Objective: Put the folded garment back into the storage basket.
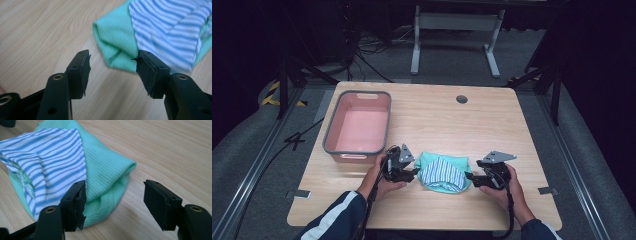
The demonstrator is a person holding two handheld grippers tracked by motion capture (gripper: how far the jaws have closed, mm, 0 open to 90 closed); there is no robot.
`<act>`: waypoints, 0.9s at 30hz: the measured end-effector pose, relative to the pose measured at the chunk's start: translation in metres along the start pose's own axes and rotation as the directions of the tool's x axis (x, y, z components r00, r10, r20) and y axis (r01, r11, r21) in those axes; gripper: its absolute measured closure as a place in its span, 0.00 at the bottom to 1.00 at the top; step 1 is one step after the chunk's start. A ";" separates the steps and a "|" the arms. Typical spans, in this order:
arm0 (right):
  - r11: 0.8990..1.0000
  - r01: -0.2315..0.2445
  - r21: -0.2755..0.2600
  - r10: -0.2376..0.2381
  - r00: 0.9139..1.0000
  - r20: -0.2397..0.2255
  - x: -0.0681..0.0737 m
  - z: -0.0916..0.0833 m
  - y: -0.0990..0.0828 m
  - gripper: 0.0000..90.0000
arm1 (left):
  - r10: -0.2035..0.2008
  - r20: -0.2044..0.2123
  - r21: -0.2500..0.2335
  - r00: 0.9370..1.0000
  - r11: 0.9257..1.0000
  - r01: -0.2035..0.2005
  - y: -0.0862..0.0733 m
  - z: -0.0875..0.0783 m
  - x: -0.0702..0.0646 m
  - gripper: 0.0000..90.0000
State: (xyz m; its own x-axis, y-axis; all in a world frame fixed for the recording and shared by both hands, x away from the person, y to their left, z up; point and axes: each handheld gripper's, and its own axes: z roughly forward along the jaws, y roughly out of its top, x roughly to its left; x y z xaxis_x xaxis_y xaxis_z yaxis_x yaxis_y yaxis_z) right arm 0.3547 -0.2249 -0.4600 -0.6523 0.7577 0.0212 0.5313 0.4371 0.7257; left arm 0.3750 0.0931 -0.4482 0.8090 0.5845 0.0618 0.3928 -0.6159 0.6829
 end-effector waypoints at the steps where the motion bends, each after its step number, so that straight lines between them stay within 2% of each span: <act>1: 1.000 0.000 -0.001 0.000 1.000 -0.003 0.002 0.001 0.002 0.39 | 0.000 -0.001 -0.002 1.000 1.000 0.000 0.004 0.004 0.000 0.46; 3: 1.000 0.010 0.000 -0.010 1.000 -0.002 0.004 0.003 0.004 0.39 | 0.005 -0.010 0.003 1.000 1.000 -0.005 0.006 0.007 0.000 0.45; 4: 1.000 0.014 0.001 -0.014 1.000 0.014 0.008 0.006 0.008 0.39 | 0.008 -0.023 0.000 1.000 1.000 -0.008 0.008 0.011 0.000 0.44; 6: 1.000 0.011 0.015 -0.012 1.000 0.022 0.009 0.010 0.010 0.39 | 0.002 -0.013 0.015 1.000 1.000 -0.002 0.011 0.024 -0.001 0.42; 9: 0.999 -0.002 0.040 0.000 0.999 0.039 0.008 0.017 0.009 0.38 | 0.013 -0.013 0.042 1.000 0.999 -0.012 0.010 0.032 -0.002 0.38; 11: 0.998 -0.017 0.059 0.014 0.999 0.040 0.006 0.021 0.008 0.35 | 0.001 -0.017 0.052 1.000 0.999 0.000 0.009 0.036 -0.002 0.36; 12: 0.997 -0.029 0.070 0.027 0.999 0.031 0.006 0.023 0.007 0.34 | -0.021 -0.006 0.058 1.000 0.998 0.021 0.007 0.036 0.000 0.34; 13: 0.997 -0.029 0.070 0.027 0.999 0.031 0.006 0.023 0.007 0.34 | -0.021 -0.006 0.058 1.000 0.998 0.021 0.007 0.036 0.000 0.33; 16: 0.997 -0.027 0.068 0.026 0.999 0.025 0.007 0.025 0.005 0.33 | -0.095 0.039 0.066 0.995 0.994 0.092 0.004 0.038 0.008 0.31; 17: 0.997 -0.033 0.064 0.031 0.999 0.029 0.008 0.026 0.004 0.30 | -0.107 0.039 0.056 0.993 0.993 0.105 0.002 0.039 0.009 0.29; 20: 0.997 -0.054 0.057 0.053 0.998 0.018 0.006 0.028 0.003 0.28 | -0.099 0.041 0.063 0.994 0.993 0.096 0.003 0.038 0.008 0.30; 21: 0.997 -0.051 0.056 0.050 0.999 0.017 0.006 0.028 0.003 0.28 | -0.099 0.056 0.067 0.994 0.993 0.095 0.003 0.037 0.007 0.32; 22: 0.997 -0.047 0.060 0.045 0.999 0.019 0.007 0.027 0.003 0.30 | -0.081 0.071 0.068 0.994 0.995 0.076 0.004 0.036 0.005 0.39; 25: 0.998 -0.016 0.061 0.017 1.000 -0.019 0.010 0.026 0.004 0.48 | -0.057 0.106 0.081 0.993 0.996 0.048 0.006 0.034 0.003 0.54; 27: 0.997 -0.004 0.072 0.007 0.999 -0.040 0.012 0.025 0.006 0.59 | -0.058 0.118 0.085 0.991 0.995 0.048 0.006 0.034 0.002 0.61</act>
State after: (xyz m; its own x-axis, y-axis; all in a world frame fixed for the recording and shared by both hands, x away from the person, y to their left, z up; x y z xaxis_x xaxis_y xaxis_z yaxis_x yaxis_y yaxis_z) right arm 0.3632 -0.2013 -0.4723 -0.6696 0.7408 0.0537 0.5716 0.4678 0.6741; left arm 0.3939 0.0727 -0.4683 0.8306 0.5531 -0.0644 0.4674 -0.6297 0.6206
